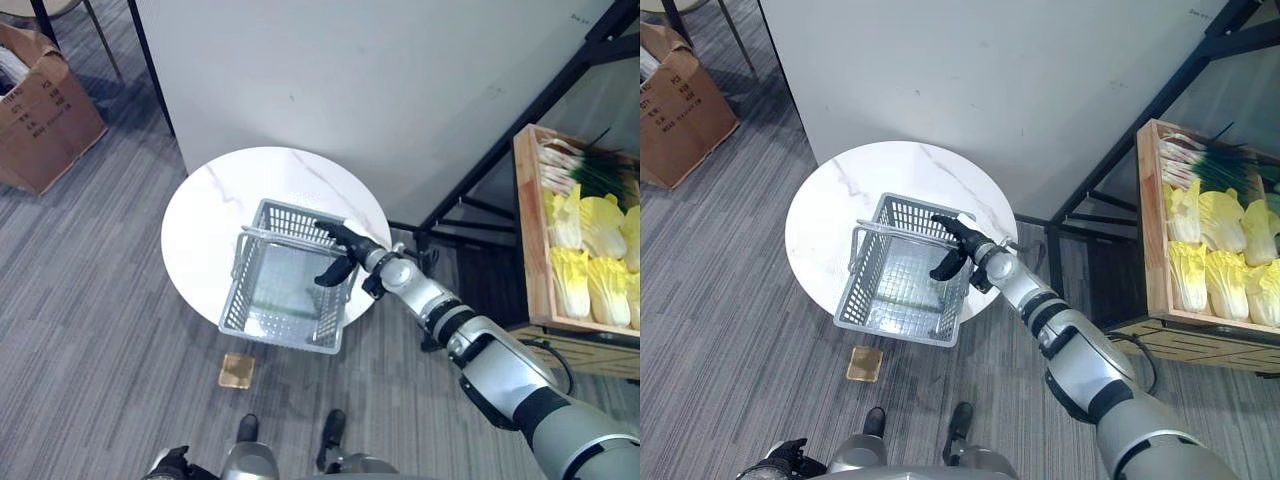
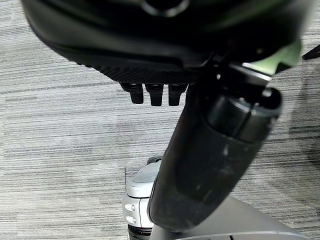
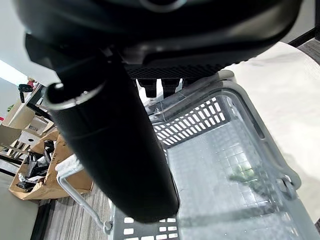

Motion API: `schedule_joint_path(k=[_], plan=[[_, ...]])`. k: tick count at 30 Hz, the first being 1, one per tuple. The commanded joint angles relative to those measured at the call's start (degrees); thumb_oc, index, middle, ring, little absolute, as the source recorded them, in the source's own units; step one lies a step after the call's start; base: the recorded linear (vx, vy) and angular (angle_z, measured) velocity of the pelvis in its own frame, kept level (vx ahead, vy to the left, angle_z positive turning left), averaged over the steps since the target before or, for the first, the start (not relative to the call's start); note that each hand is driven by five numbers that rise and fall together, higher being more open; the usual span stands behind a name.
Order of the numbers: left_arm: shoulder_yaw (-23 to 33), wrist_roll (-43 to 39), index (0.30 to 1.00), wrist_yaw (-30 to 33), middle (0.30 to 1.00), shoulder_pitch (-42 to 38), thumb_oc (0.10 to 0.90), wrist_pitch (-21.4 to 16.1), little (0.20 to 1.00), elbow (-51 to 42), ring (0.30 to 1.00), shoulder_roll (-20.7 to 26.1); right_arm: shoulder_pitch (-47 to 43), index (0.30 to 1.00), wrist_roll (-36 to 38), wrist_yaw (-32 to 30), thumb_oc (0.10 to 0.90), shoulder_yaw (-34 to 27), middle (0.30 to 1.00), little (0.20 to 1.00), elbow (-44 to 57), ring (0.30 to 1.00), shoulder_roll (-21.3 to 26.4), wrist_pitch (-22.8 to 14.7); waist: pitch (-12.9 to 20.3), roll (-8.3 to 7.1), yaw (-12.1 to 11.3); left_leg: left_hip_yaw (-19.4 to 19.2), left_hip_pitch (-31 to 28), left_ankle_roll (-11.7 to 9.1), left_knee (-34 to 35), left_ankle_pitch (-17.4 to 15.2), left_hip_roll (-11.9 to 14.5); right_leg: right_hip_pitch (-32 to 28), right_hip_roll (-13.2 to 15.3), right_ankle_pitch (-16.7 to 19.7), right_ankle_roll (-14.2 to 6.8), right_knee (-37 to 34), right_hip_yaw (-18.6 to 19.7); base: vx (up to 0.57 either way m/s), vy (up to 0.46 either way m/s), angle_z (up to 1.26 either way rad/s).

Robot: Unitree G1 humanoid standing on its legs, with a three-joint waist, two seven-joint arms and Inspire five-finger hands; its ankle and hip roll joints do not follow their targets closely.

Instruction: Get the vegetables into the basket

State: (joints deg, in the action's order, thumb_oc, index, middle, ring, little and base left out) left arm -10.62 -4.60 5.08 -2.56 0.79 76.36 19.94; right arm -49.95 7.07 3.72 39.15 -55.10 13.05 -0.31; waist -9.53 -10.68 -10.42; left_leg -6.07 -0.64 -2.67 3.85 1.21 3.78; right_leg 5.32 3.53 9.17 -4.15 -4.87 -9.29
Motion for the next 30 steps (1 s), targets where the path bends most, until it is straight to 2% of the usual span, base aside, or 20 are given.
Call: schedule_joint_path(k=[1, 7, 10, 11, 14, 16, 18, 19, 24, 29, 30], plan=[[-1.82, -1.95, 1.000, 0.66, 1.000, -1.80, 0.900, -1.00, 1.000, 1.43, 1.000, 0.71, -7.19, 0.300, -0.51, -0.42, 0.400, -0.41, 0.300, 0.300, -1.64, 0.300, -0.86, -2.28, -0.88, -1.52, -1.43, -2.12, 0.00, 0.65, 0.05, 0.58, -1.79, -4.43, 4.10, 0.30, -5.37, 2.34, 4.59, 0.00, 0.000, 0.00], [-1.87, -1.45, 1.000, 0.16, 1.000, -1.40, 0.900, -0.43, 1.000, 1.87, 1.000, 0.30, -4.28, 0.300, -0.80, 0.31, 0.400, -0.67, 0.300, 0.300, -0.16, 0.300, -0.33, -1.92, -0.22, -1.07, -0.69, -2.31, -1.17, 0.81, 0.15, 0.27, -1.98, -5.19, 4.22, 0.20, -5.42, 2.45, 4.92, 0.00, 0.000, 0.00], [-1.41, -0.61, 1.000, -0.38, 1.000, -0.73, 0.900, 0.05, 1.000, 2.34, 1.000, 0.13, -1.93, 0.300, -0.61, 1.35, 0.400, -0.71, 0.300, 0.300, 4.12, 0.300, 1.99, -1.78, 0.53, -0.77, -0.14, -2.48, -2.04, 0.86, 0.42, 0.14, -2.04, -5.64, 4.39, 0.05, -5.38, 2.74, 4.99, 0.00, 0.005, -0.03], [-0.98, 0.39, 1.000, -0.54, 1.000, -0.04, 0.900, 0.30, 1.000, 2.39, 1.000, -0.36, 0.81, 0.300, -0.13, 2.04, 0.400, -1.36, 0.300, 0.300, 9.48, 0.300, 5.44, -1.66, 1.24, -0.25, 0.39, -2.56, -2.64, 0.90, 0.58, 0.00, -2.03, -6.06, 4.69, -0.13, -5.47, 3.09, 4.78, 0.00, 0.018, -0.11], [-1.01, 0.91, 1.000, -0.75, 1.000, 0.48, 0.900, 0.42, 1.000, 2.08, 1.000, -0.84, 3.40, 0.300, 0.08, 2.40, 0.400, -1.96, 0.300, 0.300, 13.11, 0.300, 7.12, -1.61, 1.66, 0.18, 0.65, -2.48, -2.94, 0.99, 0.55, -0.25, -2.03, -6.33, 4.73, -0.50, -5.48, 3.11, 4.55, 0.00, 0.008, -0.02], [-0.87, 2.28, 1.000, -1.00, 1.000, 0.94, 0.900, 0.64, 1.000, 1.75, 1.000, -1.40, 6.91, 0.300, -0.37, 3.24, 0.400, -3.30, 0.300, 0.300, 18.88, 0.300, 9.99, -1.87, 2.21, 0.91, 1.09, -2.42, -3.30, 1.11, 0.32, -0.64, -1.99, -6.67, 4.75, -0.94, -5.54, 3.13, 4.29, 0.02, 0.021, -0.01], [0.37, 4.73, 1.000, -2.15, 1.000, 1.96, 0.900, 0.73, 1.000, 1.50, 1.000, -1.94, 15.06, 0.300, -0.15, 4.54, 0.400, -8.45, 0.300, 0.300, 29.42, 0.300, 17.08, -2.65, 3.70, 2.13, 2.69, -2.72, -4.52, 1.07, -0.14, -1.39, -1.82, -7.60, 4.75, -1.62, -5.60, 2.98, 4.33, 0.05, 0.039, 0.03], [0.31, 4.74, 1.000, -2.15, 1.000, 1.98, 0.900, 0.73, 1.000, 1.49, 1.000, -1.95, 15.19, 0.300, -0.16, 4.57, 0.400, -8.52, 0.300, 0.300, 29.57, 0.300, 17.15, -2.58, 3.71, 2.16, 2.64, -2.71, -4.55, 1.07, -0.13, -1.40, -1.81, -7.64, 4.74, -1.62, -5.60, 2.97, 4.33, 0.04, 0.028, -0.01], [1.18, 7.52, 1.000, -3.76, 1.000, 2.89, 0.900, 0.68, 1.000, 1.93, 1.000, -2.56, 25.70, 0.300, -2.54, 5.39, 0.400, -15.42, 0.300, 0.300, 34.05, 0.300, 24.59, -3.92, 5.76, 3.81, 4.92, -3.18, -5.81, 0.92, 0.31, -1.54, -1.69, -8.46, 4.79, -1.65, -5.70, 2.87, 4.46, 0.02, 0.018, -0.04], [0.62, 9.38, 1.000, -4.58, 1.000, 2.48, 0.900, 0.50, 1.000, 2.22, 1.000, -3.26, 32.94, 0.300, -3.68, 5.57, 0.400, -20.33, 0.300, 0.300, 35.49, 0.300, 26.82, -4.46, 6.73, 4.98, 6.92, -3.39, -5.73, 0.71, 0.92, -1.02, -1.74, -7.90, 4.84, -1.29, -5.77, 3.26, 4.78, -0.04, 0.006, -0.07], [0.36, 9.99, 1.000, -5.01, 1.000, 2.10, 0.900, 0.20, 1.000, 1.75, 1.000, -3.62, 37.87, 0.300, -4.48, 5.48, 0.400, -23.68, 0.300, 0.300, 35.86, 0.300, 27.53, -4.59, 7.07, 5.81, 8.30, -3.77, -5.61, 0.55, 1.15, -0.64, -1.77, -7.41, 4.80, -1.00, -5.82, 3.59, 5.00, -0.04, -0.018, -0.12]])
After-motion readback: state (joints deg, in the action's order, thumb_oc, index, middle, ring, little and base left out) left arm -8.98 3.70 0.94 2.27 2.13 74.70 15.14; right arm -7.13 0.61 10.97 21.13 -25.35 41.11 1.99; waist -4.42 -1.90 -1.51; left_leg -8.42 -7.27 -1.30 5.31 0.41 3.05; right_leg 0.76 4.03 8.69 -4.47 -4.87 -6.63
